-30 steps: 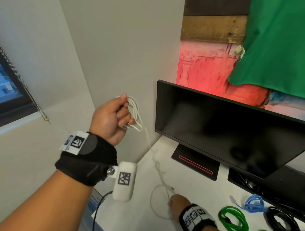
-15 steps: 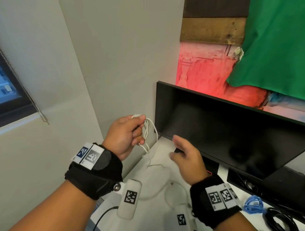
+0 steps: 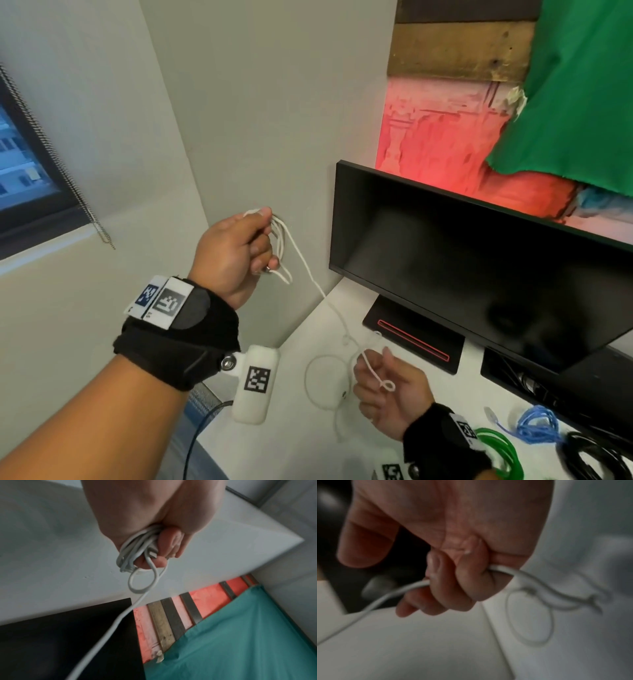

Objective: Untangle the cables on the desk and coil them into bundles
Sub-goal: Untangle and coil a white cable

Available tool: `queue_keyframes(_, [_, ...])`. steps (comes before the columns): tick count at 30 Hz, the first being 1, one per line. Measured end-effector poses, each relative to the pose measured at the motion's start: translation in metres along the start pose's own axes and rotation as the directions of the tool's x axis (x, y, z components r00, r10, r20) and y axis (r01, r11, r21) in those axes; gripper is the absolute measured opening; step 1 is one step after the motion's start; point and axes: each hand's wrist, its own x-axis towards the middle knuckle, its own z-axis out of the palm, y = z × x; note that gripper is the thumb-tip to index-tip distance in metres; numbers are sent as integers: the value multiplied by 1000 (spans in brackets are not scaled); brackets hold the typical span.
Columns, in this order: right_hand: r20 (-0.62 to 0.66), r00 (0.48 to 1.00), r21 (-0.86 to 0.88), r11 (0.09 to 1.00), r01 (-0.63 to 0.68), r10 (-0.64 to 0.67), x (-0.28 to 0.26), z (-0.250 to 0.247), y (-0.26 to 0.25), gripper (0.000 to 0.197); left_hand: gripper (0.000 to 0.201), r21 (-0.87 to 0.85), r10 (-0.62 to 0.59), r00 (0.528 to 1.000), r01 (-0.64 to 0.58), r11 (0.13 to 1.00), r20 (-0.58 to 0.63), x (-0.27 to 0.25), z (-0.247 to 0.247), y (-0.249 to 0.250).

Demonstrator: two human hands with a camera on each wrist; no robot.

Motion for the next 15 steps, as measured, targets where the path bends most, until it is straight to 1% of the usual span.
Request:
queue_keyframes(1, [-40, 999, 45, 999, -28, 29, -4, -11, 0, 33, 33, -33, 6, 1000, -6, 999, -6, 1, -1, 2])
queue_keyframes(2, [-99, 994, 54, 997, -45, 51, -8, -21, 1, 31, 33, -56, 10, 1000, -11, 998, -7, 2, -2, 4])
queue_keyframes(4, [-230, 971, 24, 998, -61, 65, -13, -42, 7, 26, 32, -56, 11, 1000, -11, 998, 0, 2, -1, 3])
queue_keyframes(5, [-286, 956, -9, 997, -71, 65, -14, -53, 10, 26, 31, -45, 10, 1000, -10, 999, 7, 2, 0, 1])
queue_keyframes(7, [-432, 901, -187, 975, -118, 27, -12, -67, 15, 23, 32, -28, -2, 1000, 3, 1000, 18, 0, 3, -5])
queue_keyframes(8, [-497, 867, -351, 923, -157, -42, -10, -69, 16, 16, 32, -26, -14, 1000, 15, 1000, 20, -1, 5, -9])
queue_keyframes(9, [-524, 841, -544, 814, -206, -138, -5, -68, 16, 12, 32, -30, -23, 1000, 23, 999, 21, -2, 6, -13])
queue_keyframes(10, [-520, 821, -714, 646, -269, -233, -1, -63, 15, 15, 33, -39, -30, 999, 31, 999, 21, -2, 8, -16])
queue_keyframes(11, [-497, 802, -823, 475, -312, -333, 4, -55, 13, 16, 33, -47, -36, 999, 37, 998, 23, -2, 9, -18])
queue_keyframes(12, [-474, 777, -867, 371, -332, -415, 8, -47, 9, 11, 33, -48, -39, 999, 40, 998, 30, -1, 11, -20])
queue_keyframes(13, [-462, 742, -882, 339, -327, -485, 11, -37, 3, 10, 33, -38, -39, 999, 40, 998, 37, 0, 13, -21])
queue_keyframes(14, [-450, 703, -888, 357, -289, -550, 13, -27, -4, 17, 33, -17, -37, 998, 38, 999, 43, 0, 14, -22])
queue_keyframes(15, [-425, 672, -891, 410, -194, -606, 15, -16, -12, 24, 33, 5, -35, 998, 34, 999, 48, 0, 15, -21])
